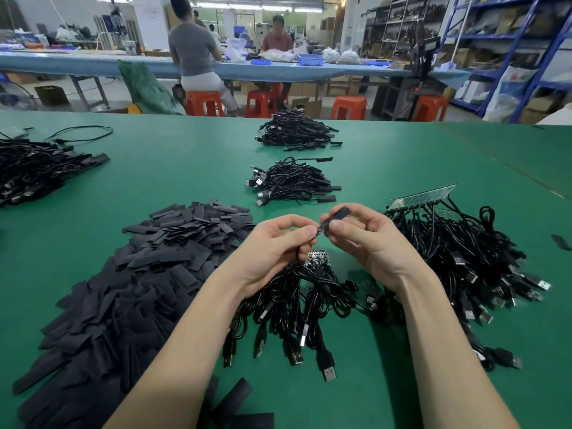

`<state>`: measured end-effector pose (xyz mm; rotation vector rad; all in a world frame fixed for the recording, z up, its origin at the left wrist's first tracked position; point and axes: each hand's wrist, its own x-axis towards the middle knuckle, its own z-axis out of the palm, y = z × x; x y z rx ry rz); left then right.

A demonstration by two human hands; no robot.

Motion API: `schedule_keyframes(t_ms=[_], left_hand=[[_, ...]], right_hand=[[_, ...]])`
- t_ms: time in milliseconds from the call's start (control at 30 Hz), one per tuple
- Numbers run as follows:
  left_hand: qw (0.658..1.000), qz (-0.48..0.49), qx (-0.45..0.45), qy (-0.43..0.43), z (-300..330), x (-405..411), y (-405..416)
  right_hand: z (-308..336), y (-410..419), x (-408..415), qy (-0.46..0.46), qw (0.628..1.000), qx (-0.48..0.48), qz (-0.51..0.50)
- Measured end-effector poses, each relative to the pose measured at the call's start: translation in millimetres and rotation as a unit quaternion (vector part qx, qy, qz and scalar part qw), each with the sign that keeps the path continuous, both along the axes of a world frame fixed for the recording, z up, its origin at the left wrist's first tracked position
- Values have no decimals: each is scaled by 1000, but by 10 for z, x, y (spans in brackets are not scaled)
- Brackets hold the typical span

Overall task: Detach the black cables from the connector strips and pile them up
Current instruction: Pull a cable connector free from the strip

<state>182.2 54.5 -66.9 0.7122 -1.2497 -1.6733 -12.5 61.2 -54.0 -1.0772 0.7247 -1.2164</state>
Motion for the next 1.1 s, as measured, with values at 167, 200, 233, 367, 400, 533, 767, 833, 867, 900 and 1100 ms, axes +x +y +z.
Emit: schedule_keyframes(t_ms=[167, 200, 233, 367, 400, 533, 767, 833, 867, 900, 1100], left_hand=[[992, 86, -51, -78, 70, 2, -21], [985, 107, -82, -106, 63, -4, -23], [978, 121, -114, -129, 51, -9, -20], [946, 166, -204, -190, 10, -38, -19], [943, 173, -210, -192, 3, -54, -18], [943, 179, -211, -187, -21, -77, -14], [945, 181, -217, -164, -12, -102, 21], [948, 178, -213, -153, -5, -99, 22], [950, 176, -210, -150, -2, -92, 20], [951, 174, -208, -146, -1, -88, 19], [958, 187, -192, -103, -3, -112, -9]], right_hand=[[0, -29, 116, -41, 998, 33, -21], [-3, -38, 110, -54, 997, 45, -37], [-6, -45, 99, -65, 995, 58, -53], [-17, -53, 62, -83, 990, 89, -76], [-18, -54, 59, -85, 989, 94, -76], [-21, -61, 83, -84, 988, 105, -78], [-36, -54, 70, -73, 990, 109, -43], [-40, -50, 74, -70, 991, 106, -31], [-39, -49, 78, -68, 992, 102, -27], [-38, -51, 84, -63, 993, 98, -25], [-25, -45, 156, -15, 998, 22, -59]])
